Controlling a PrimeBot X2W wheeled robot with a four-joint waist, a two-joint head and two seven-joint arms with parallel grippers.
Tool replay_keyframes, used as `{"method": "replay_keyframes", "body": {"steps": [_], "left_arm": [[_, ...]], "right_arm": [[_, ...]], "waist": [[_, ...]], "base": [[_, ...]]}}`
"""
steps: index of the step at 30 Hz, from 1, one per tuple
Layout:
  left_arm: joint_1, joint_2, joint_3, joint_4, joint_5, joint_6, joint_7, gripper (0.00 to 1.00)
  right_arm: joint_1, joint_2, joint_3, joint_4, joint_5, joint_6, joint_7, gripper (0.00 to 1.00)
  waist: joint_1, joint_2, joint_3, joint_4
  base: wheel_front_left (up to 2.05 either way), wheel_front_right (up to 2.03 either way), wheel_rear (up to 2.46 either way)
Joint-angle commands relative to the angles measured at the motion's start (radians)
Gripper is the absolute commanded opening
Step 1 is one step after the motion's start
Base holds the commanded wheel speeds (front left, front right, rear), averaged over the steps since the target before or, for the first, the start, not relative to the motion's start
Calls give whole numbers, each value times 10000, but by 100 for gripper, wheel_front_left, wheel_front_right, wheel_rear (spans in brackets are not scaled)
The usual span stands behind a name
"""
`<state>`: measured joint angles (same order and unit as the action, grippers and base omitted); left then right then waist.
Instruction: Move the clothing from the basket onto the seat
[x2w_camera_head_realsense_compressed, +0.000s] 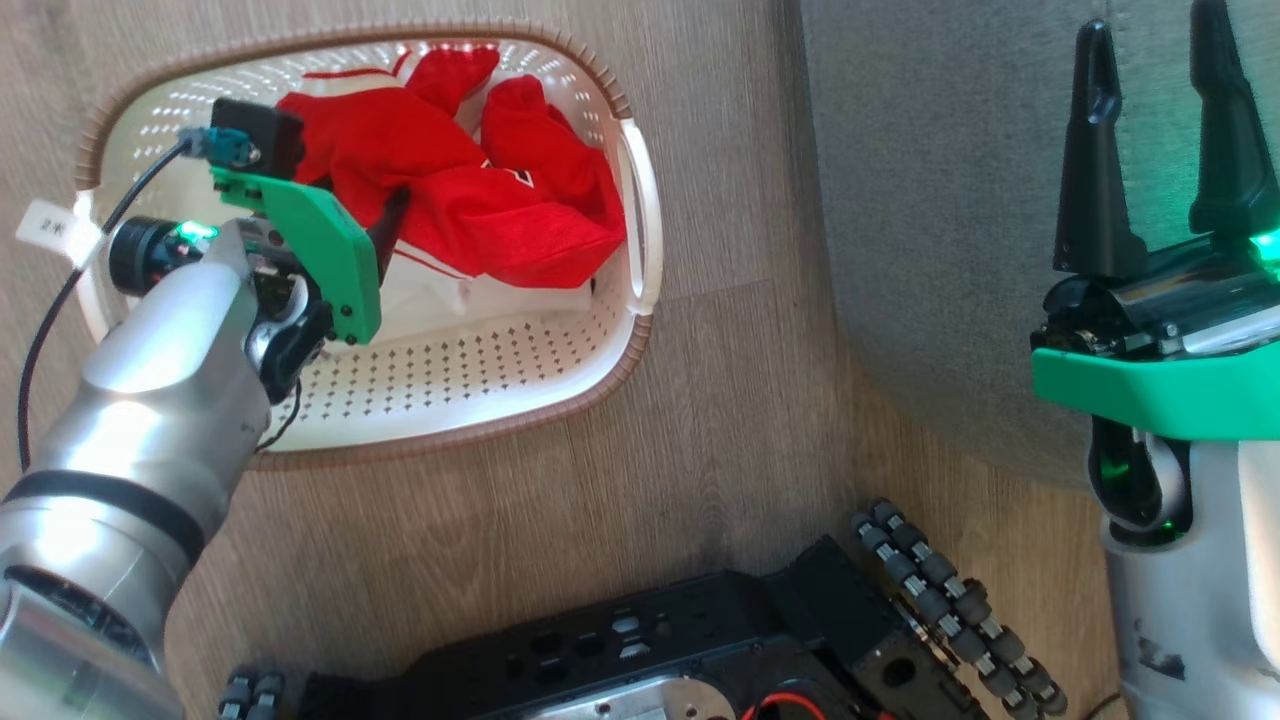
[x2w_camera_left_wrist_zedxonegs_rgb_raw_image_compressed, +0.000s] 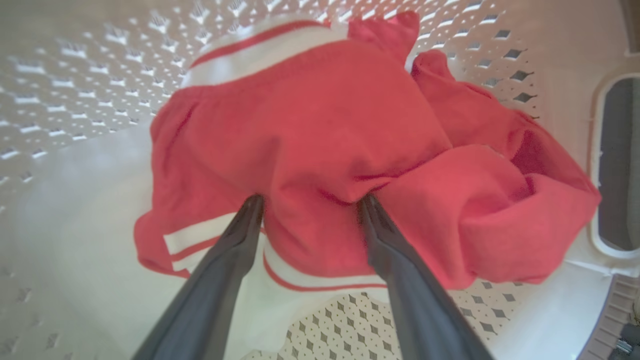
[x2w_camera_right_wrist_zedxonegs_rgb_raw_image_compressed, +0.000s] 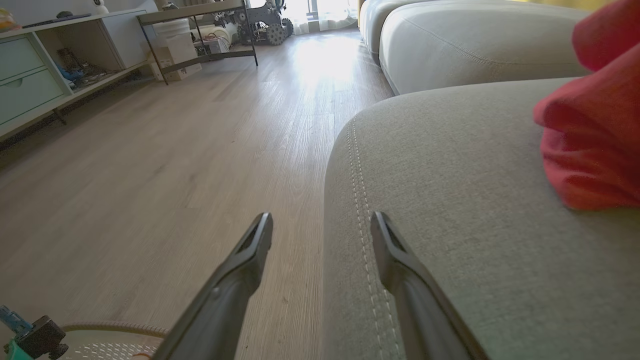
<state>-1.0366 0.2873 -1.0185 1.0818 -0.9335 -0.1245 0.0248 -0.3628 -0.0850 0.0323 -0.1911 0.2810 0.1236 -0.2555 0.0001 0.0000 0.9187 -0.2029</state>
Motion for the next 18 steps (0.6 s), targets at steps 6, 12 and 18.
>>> {"method": "replay_keyframes", "body": {"steps": [6,12,18], "left_arm": [[-295,228,-208,197,-473,-61,943,100],[-607,76,-591,589,-476,-61,1152,100],[-685,32,-892,730,-651,-61,1476,90]], "right_arm": [[121,133,238,-371,-132,71,-62,100],[78,177,301,-410,-166,71,-62,100],[105,204,256,-452,-175,71,-62,100]], "waist": [[-1,0,328,-89],[-1,0,514,-150],[-1,0,588,-236]], "base": [[0,0,0],[0,0,0],[0,0,0]]}}
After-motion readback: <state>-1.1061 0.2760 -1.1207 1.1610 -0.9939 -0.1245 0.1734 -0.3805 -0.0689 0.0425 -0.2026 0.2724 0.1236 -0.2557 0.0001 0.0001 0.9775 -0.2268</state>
